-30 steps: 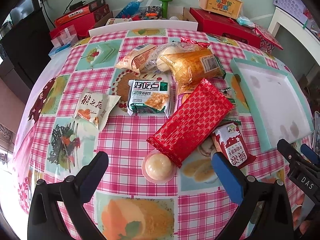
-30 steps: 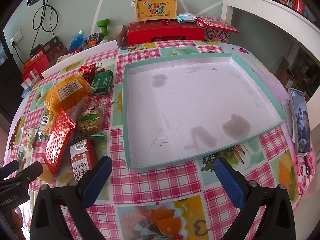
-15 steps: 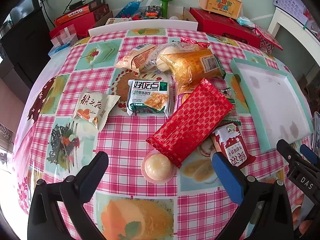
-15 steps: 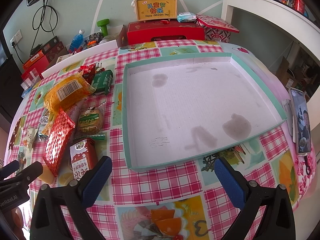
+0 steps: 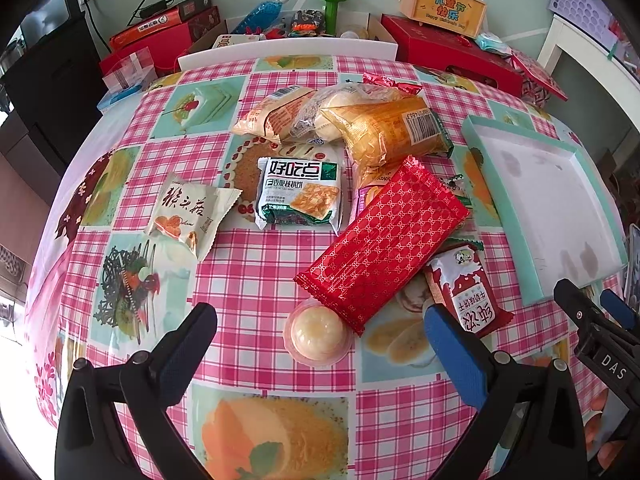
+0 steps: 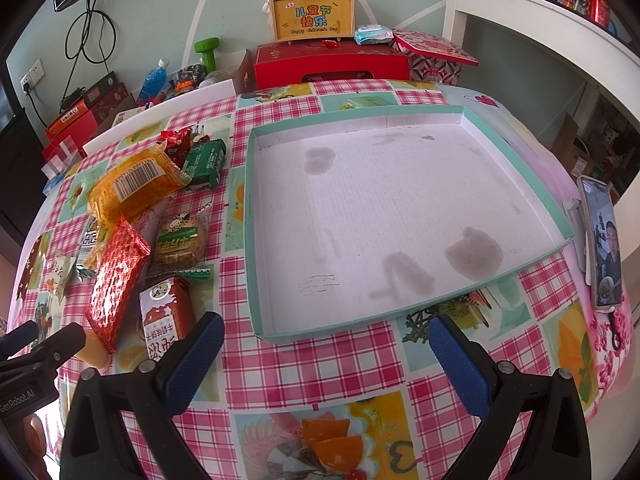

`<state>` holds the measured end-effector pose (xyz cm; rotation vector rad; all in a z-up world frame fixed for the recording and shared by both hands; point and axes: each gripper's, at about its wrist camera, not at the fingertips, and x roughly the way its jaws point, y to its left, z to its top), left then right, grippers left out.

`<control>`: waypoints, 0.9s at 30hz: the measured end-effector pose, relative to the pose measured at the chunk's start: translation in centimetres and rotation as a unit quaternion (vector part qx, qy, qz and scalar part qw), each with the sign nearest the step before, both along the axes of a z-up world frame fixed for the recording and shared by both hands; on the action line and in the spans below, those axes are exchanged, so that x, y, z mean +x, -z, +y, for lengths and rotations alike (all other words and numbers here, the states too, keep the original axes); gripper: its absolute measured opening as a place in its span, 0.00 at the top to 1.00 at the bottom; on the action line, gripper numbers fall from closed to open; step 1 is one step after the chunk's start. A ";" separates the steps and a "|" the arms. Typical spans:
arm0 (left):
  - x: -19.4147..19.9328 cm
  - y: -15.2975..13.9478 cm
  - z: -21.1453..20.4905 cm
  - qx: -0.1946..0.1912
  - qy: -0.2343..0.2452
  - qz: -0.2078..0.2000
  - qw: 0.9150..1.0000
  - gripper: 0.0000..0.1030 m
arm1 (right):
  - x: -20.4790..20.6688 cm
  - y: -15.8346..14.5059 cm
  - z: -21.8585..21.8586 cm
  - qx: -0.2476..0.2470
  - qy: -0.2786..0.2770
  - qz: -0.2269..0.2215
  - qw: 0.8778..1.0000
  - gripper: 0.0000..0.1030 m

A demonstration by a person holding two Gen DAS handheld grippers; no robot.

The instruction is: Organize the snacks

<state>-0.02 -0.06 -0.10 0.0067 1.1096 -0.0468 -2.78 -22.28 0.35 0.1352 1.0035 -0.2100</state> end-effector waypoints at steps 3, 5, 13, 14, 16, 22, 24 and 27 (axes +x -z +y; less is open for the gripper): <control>0.0 0.0 0.0 0.000 -0.001 0.000 1.000 0.00 | 0.0 0.0 0.0 0.000 0.000 0.000 1.000 0.00; 0.0 0.0 0.0 0.000 -0.001 0.000 1.000 0.00 | 0.0 0.0 0.0 0.000 0.000 0.000 1.000 0.00; 0.0 0.1 0.1 -0.002 -0.003 0.003 1.000 0.00 | 0.1 -0.4 0.0 -0.002 -0.004 -0.001 1.000 0.00; 0.0 0.1 0.2 -0.004 -0.005 0.003 1.000 0.00 | 0.3 -0.4 0.3 -0.002 -0.008 -0.003 1.000 0.00; 0.1 0.1 0.5 -0.007 -0.011 0.004 1.000 0.00 | 0.0 -0.6 0.7 0.000 -0.016 -0.013 1.000 0.00; 0.3 0.0 2.0 -0.022 -0.037 0.010 0.999 0.00 | 0.4 -0.6 3.5 0.017 -0.066 -0.030 0.997 0.00; 0.3 0.2 2.2 -0.027 -0.041 0.014 0.999 0.00 | 0.6 -0.3 4.5 0.026 -0.083 -0.028 0.996 0.00; 0.4 0.5 1.9 -0.033 -0.034 0.024 0.999 0.03 | 0.8 0.1 5.8 0.033 -0.105 -0.025 0.994 0.05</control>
